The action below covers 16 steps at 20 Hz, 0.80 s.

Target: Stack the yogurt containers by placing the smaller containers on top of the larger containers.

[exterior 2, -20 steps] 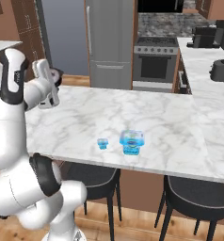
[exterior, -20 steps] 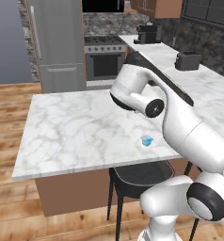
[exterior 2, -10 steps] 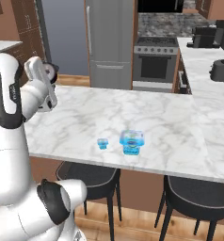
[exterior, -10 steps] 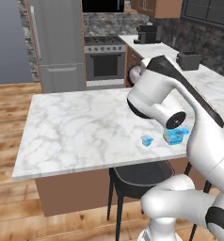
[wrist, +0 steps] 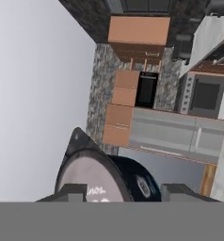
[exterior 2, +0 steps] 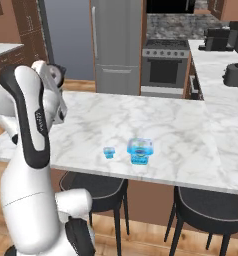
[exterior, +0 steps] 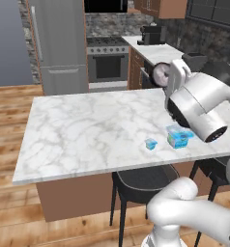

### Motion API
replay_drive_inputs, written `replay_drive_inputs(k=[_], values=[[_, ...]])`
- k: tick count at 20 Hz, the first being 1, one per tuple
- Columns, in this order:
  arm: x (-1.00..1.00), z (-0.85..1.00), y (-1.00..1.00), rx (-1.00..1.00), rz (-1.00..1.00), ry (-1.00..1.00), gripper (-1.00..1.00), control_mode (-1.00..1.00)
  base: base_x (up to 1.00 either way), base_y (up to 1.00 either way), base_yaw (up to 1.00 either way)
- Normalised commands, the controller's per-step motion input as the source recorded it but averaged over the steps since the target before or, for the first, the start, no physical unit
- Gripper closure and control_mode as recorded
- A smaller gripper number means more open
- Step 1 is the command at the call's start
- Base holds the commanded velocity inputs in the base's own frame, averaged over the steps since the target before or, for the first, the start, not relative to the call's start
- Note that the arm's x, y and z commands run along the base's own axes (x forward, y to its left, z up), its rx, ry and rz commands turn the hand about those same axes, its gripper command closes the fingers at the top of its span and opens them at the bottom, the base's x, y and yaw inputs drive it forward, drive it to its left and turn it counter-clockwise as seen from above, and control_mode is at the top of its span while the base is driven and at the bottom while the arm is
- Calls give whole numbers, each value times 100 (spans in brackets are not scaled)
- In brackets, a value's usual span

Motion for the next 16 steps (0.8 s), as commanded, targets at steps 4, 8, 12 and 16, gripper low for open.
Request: replay_drive_inputs(k=[4, 8, 12, 16], values=[[-77, 45, -72, 0, -3, 20, 100, -100, 0, 0, 0], [-49, 31, -85, 0, -6, 29, 100, -100, 0, 0, 0], [-29, 17, -76, 0, -9, 33, 100, -100, 0, 0, 0], [-8, 7, -44, -5, -16, 40, 100, -100, 0, 0, 0]])
